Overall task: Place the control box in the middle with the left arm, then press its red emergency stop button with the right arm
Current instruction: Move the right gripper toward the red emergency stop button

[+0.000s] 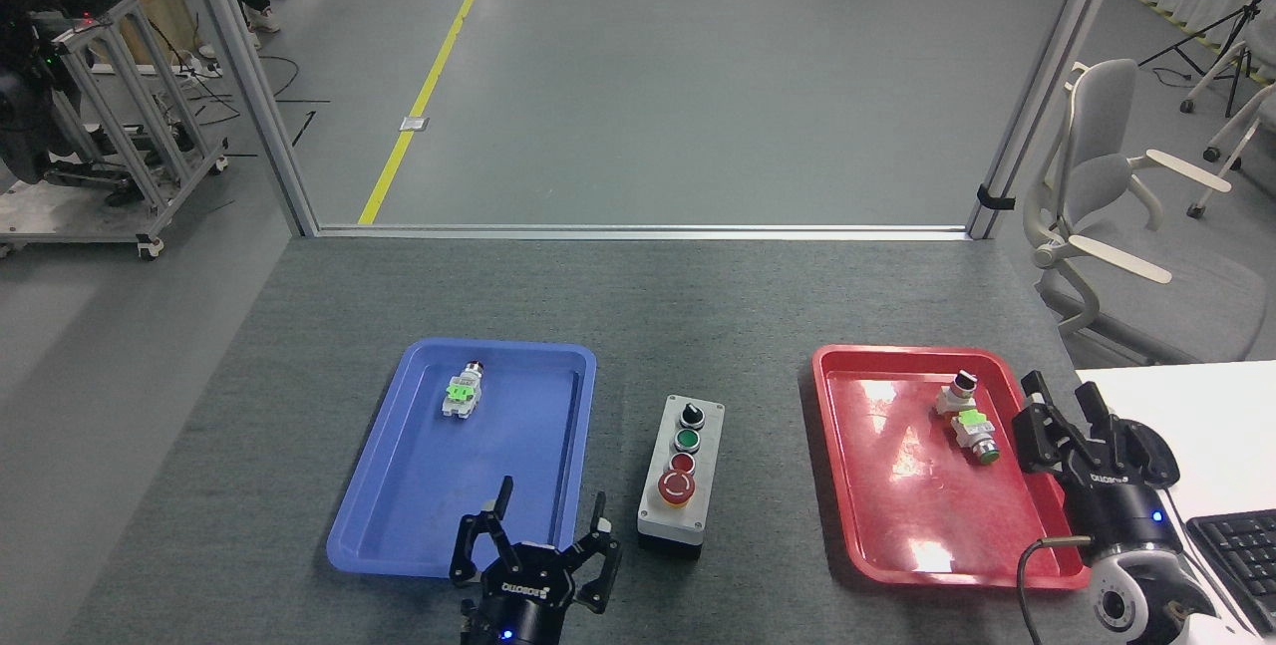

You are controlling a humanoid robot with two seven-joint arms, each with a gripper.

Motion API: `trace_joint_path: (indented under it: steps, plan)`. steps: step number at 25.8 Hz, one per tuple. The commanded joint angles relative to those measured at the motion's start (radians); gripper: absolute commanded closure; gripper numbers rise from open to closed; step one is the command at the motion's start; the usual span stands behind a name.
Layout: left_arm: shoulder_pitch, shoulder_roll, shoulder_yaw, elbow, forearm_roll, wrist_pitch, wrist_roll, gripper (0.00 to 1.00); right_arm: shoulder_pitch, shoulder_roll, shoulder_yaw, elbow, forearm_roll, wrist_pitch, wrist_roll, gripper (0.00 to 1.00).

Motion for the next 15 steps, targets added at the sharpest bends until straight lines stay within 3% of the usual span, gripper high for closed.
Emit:
trace_joint_path:
  steps: [1, 5, 7, 11, 15]
  plan:
    - [0.077, 0.034, 0.098, -0.096, -0.014, 0.012, -0.007, 0.02, -0.011, -0.012, 0.012, 0.0, 0.006, -0.006, -0.069, 1.0]
    - [0.122, 0.083, 0.179, -0.162, -0.006, -0.033, -0.014, 0.02, -0.057, -0.035, 0.092, -0.003, 0.009, -0.062, -0.08, 1.0]
    - [0.126, 0.1, 0.224, -0.182, -0.002, -0.111, -0.026, 0.02, -0.095, -0.035, 0.164, -0.003, 0.009, -0.075, -0.08, 1.0]
    - [0.125, 0.103, 0.322, -0.192, -0.005, -0.261, -0.153, 0.02, -0.198, -0.032, 0.377, 0.006, 0.03, -0.117, -0.069, 1.0]
    - [0.123, 0.149, 0.46, -0.207, 0.004, -0.464, -0.218, 0.01, -0.236, -0.023, 0.508, 0.009, 0.052, -0.315, -0.068, 1.0]
